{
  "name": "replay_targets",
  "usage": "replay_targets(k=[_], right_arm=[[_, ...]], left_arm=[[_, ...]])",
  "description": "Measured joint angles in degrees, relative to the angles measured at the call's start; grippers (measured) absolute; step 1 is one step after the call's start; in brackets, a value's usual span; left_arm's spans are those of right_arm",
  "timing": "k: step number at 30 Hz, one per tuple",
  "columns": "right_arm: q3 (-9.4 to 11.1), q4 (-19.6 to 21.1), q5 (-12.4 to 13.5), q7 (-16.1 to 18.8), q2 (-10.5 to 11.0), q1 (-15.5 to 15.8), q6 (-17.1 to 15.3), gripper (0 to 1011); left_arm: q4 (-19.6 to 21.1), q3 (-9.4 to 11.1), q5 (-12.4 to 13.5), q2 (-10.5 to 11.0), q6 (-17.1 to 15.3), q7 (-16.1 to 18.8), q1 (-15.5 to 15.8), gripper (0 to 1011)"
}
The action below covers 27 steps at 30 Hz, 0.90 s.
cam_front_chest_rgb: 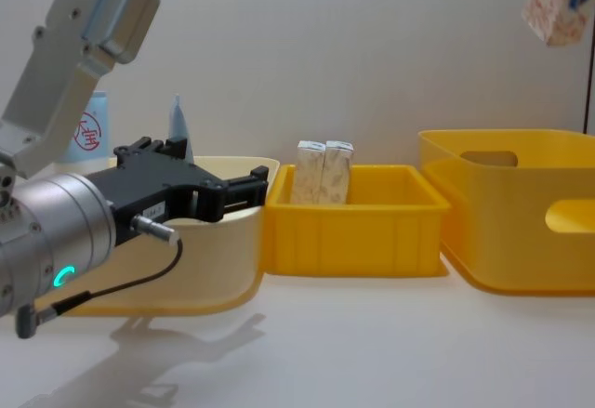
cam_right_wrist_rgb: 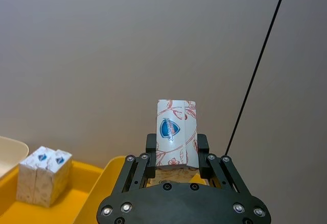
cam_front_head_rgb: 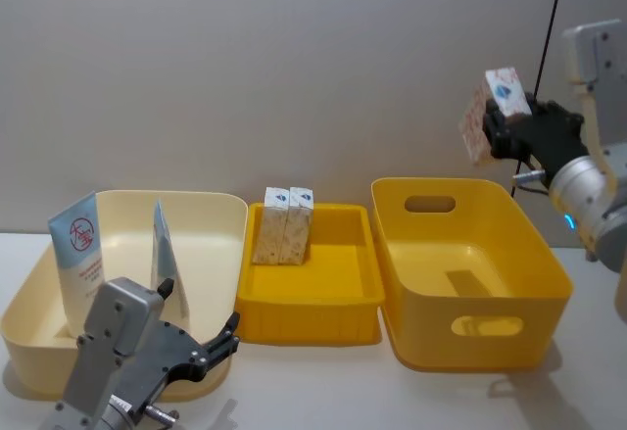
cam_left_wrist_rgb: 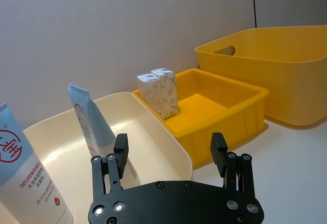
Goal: Bimanual collaborative sorting of washing and personal care products
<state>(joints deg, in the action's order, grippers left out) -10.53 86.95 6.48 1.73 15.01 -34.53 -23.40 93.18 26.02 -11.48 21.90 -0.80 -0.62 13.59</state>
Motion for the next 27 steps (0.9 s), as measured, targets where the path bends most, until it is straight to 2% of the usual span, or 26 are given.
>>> replay_targets(k=[7,17,27], right_arm=[[0.89,-0.49,1.08,1.99,0.96,0.43,-4.46,440],[0.50,-3.15,2.12,5.20,1.52,-0.71,-10.60,454],[-0.31,-5.92,2.65,7.62,1.60,-2.06,-14.27,768]], left_arm=[[0.00,0.00,0.00,0.00,0.00,0.00,0.00,1003],[0.00,0.00,0.00,0.00,0.00,0.00,0.00,1003],[0.00,0.00,0.00,0.00,0.00,0.00,0.00,1003]])
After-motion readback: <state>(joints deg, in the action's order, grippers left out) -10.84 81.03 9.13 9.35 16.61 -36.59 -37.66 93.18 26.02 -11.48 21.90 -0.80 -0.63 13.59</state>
